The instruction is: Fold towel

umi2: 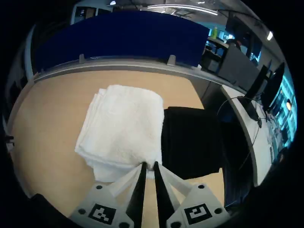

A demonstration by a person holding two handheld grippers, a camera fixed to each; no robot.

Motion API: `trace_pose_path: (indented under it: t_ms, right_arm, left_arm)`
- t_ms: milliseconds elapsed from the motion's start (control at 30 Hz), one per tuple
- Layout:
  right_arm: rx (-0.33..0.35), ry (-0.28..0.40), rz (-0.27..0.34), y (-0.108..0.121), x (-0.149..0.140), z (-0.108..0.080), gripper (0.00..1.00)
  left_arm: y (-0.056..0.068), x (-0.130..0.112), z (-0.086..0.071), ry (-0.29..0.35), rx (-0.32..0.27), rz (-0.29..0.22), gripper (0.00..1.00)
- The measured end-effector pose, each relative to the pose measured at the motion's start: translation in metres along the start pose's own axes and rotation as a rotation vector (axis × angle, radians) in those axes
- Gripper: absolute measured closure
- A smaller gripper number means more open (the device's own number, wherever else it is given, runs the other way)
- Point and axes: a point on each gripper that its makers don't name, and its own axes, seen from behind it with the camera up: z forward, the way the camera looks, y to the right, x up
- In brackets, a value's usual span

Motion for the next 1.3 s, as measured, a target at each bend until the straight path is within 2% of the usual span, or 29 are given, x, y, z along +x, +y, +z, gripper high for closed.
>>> trace_pose_path:
  t_ms: [200, 333, 500, 667, 967, 1300]
  right_arm:
    - [-0.020, 0.012, -0.001, 0.003, -0.004, -0.008, 0.50]
    - [-0.030, 0.033, 0.005, 0.004, 0.000, -0.012, 0.20]
    - [-0.019, 0.072, 0.009, -0.003, 0.013, -0.016, 0.03]
    - [0.007, 0.102, 0.005, -0.017, 0.028, -0.016, 0.01]
    - [0.052, 0.117, -0.002, -0.042, 0.043, -0.003, 0.01]
    - [0.077, 0.059, -0.013, -0.059, 0.017, 0.021, 0.01]
  left_arm:
    - [0.000, 0.001, 0.000, 0.001, -0.003, 0.000, 0.04]
    - [0.000, 0.002, 0.001, 0.003, -0.006, 0.002, 0.04]
    - [0.001, 0.003, 0.000, 0.006, -0.008, 0.003, 0.04]
    - [-0.001, 0.004, -0.001, 0.009, -0.006, 0.000, 0.04]
    - [-0.004, 0.003, -0.004, 0.011, 0.004, -0.005, 0.05]
    - [-0.007, 0.000, -0.004, 0.006, 0.014, -0.006, 0.05]
